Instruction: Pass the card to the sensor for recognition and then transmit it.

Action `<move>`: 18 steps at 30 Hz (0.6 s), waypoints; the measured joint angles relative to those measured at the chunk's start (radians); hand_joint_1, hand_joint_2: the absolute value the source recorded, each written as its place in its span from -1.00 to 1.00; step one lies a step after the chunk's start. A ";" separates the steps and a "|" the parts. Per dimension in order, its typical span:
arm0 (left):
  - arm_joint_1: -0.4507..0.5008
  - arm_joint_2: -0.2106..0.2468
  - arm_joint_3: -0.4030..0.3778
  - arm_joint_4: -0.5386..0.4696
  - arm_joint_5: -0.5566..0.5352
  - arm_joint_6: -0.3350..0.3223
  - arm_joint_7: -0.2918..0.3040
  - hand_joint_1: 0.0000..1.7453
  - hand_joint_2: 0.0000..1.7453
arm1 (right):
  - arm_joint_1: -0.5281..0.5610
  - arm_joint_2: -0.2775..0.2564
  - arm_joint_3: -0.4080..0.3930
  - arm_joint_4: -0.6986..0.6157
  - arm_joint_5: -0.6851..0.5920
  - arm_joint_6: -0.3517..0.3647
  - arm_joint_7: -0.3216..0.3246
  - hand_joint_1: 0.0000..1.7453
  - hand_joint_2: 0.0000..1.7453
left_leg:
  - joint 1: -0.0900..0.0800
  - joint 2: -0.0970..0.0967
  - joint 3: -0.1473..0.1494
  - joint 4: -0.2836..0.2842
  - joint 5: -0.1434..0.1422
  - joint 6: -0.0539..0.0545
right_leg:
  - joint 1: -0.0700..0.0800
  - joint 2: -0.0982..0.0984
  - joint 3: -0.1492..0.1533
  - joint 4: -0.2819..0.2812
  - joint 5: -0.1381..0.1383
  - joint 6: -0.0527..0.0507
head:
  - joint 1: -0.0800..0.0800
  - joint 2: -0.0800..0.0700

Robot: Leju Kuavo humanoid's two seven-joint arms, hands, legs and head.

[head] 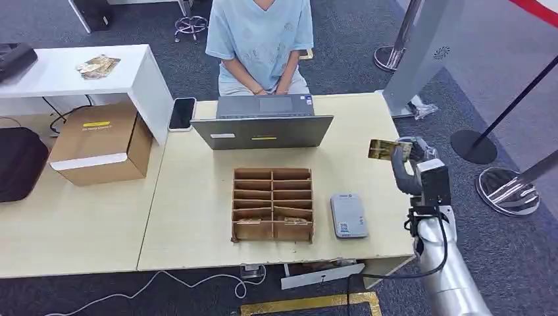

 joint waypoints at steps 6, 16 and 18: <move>-0.003 -0.002 0.000 -0.001 0.035 0.000 -0.026 -1.00 -1.00 | -0.182 0.054 0.159 -0.032 0.240 -0.237 0.020 1.00 1.00 | 0.000 0.000 0.000 0.000 0.001 -0.001 | 0.000 0.000 -0.001 0.002 0.000 0.000 | 0.000 0.000; -0.002 -0.002 0.000 -0.002 0.075 0.000 -0.028 -1.00 -1.00 | -0.524 0.161 0.401 0.132 0.738 -0.447 0.246 1.00 1.00 | 0.000 0.000 0.000 0.000 0.002 -0.003 | 0.000 0.001 -0.001 0.003 0.000 -0.001 | 0.000 0.000; -0.002 -0.002 0.000 -0.002 0.072 0.000 -0.027 -1.00 -1.00 | -0.596 0.184 0.449 0.215 0.887 -0.458 0.321 1.00 1.00 | 0.000 0.000 0.001 0.000 0.002 -0.003 | 0.000 0.001 -0.001 0.003 0.001 -0.001 | 0.000 0.000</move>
